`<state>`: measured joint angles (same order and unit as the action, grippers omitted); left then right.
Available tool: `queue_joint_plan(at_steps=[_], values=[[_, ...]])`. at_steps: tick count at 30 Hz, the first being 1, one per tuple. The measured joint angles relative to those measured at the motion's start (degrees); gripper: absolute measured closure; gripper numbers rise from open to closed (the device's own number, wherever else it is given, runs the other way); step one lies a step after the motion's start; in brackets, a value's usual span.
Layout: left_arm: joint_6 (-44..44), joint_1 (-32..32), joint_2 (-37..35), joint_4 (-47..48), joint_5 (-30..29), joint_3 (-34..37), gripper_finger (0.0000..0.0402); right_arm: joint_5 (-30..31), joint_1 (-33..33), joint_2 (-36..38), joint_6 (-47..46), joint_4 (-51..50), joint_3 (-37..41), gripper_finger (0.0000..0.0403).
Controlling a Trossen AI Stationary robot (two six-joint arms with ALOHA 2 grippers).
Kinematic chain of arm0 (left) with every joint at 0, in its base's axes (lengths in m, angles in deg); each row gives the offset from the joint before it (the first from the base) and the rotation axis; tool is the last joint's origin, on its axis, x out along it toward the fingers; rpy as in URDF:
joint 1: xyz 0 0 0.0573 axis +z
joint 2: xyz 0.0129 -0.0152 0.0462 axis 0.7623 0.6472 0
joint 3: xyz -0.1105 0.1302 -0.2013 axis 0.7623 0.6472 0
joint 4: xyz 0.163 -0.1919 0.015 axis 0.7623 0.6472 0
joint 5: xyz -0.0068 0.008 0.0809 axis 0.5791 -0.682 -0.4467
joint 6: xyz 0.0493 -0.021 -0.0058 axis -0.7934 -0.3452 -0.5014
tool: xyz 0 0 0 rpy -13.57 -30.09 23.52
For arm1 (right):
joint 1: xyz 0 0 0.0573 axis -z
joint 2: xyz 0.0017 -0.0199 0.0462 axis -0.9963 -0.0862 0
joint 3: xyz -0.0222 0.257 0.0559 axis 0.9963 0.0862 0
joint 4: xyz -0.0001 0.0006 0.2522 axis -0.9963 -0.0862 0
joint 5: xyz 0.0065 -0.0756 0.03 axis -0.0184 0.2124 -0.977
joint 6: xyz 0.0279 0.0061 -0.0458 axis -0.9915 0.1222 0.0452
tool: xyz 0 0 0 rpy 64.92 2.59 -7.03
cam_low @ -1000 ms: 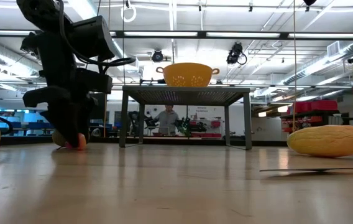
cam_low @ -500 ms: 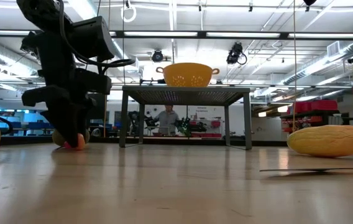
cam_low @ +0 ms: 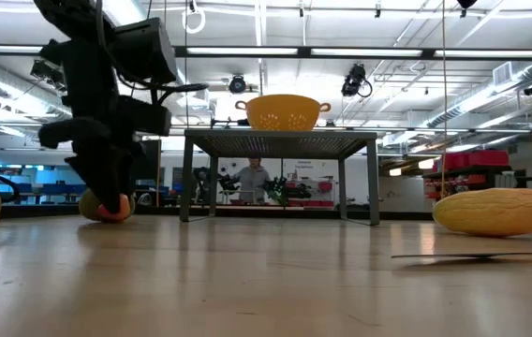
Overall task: Pick & Place Fruit
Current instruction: Put the yellow pear into the yellow strainer bowl on the shelf
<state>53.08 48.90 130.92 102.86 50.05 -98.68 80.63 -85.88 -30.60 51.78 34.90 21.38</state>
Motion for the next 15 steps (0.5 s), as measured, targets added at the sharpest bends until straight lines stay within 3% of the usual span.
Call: queue_joint_plan(at_steps=[15], values=[[-0.73, -0.01, 0.0, 0.53, -0.07, -8.66, 0.0262, -0.02, -0.01, 0.0, 0.0, -0.01, 0.0, 0.0402]])
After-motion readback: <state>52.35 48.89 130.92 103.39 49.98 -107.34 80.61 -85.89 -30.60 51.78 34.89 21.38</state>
